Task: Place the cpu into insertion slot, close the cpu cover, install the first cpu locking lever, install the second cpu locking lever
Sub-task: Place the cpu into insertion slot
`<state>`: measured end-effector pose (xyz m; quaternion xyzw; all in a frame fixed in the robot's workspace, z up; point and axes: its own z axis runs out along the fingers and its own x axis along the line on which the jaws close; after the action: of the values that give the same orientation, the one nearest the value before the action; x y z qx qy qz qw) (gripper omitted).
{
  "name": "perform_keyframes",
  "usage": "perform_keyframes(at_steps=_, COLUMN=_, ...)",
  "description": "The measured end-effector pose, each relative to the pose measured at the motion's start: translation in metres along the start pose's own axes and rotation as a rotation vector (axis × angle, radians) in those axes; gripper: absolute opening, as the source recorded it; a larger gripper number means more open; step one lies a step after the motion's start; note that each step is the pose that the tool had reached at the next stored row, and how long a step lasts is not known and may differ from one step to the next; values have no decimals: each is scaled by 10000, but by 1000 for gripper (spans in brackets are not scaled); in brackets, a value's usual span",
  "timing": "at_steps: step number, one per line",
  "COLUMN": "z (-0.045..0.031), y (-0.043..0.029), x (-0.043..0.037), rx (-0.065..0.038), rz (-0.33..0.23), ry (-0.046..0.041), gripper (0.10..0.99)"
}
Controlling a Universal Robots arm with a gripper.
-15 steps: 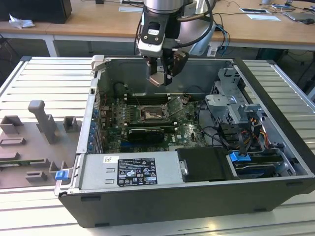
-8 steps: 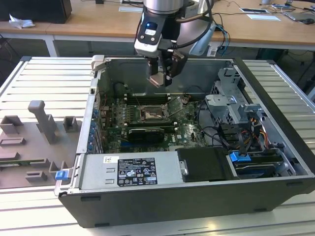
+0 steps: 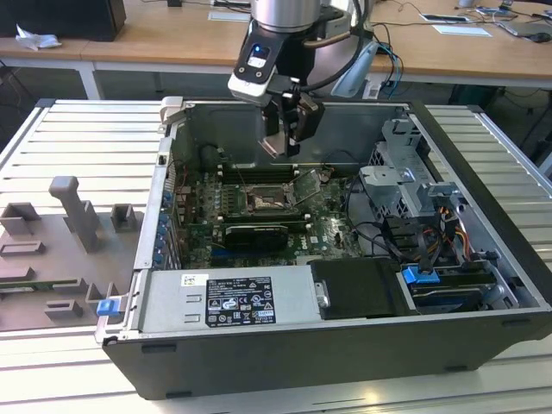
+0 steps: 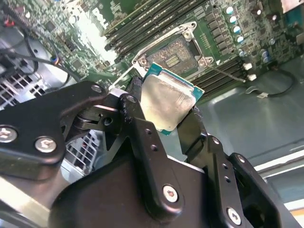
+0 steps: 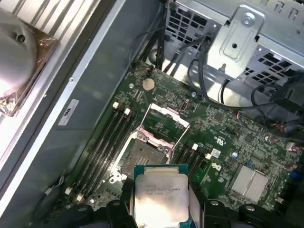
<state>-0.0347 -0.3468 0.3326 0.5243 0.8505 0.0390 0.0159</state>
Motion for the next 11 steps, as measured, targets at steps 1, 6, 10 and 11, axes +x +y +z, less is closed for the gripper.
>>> perform_keyframes(at_steps=1, z=19, y=-1, x=0, rx=-4, rz=321, ry=-27, gripper=541)
perform_keyframes(at_steps=6, z=57, y=-4, x=-1, rx=-13, rz=1010, ry=-83, gripper=541)
perform_keyframes(at_steps=10, z=80, y=-6, x=-1, rx=-17, rz=1318, ry=-108, gripper=541)
perform_keyframes(at_steps=11, z=84, y=-7, x=-1, rx=-17, rz=1376, ry=-113, gripper=541)
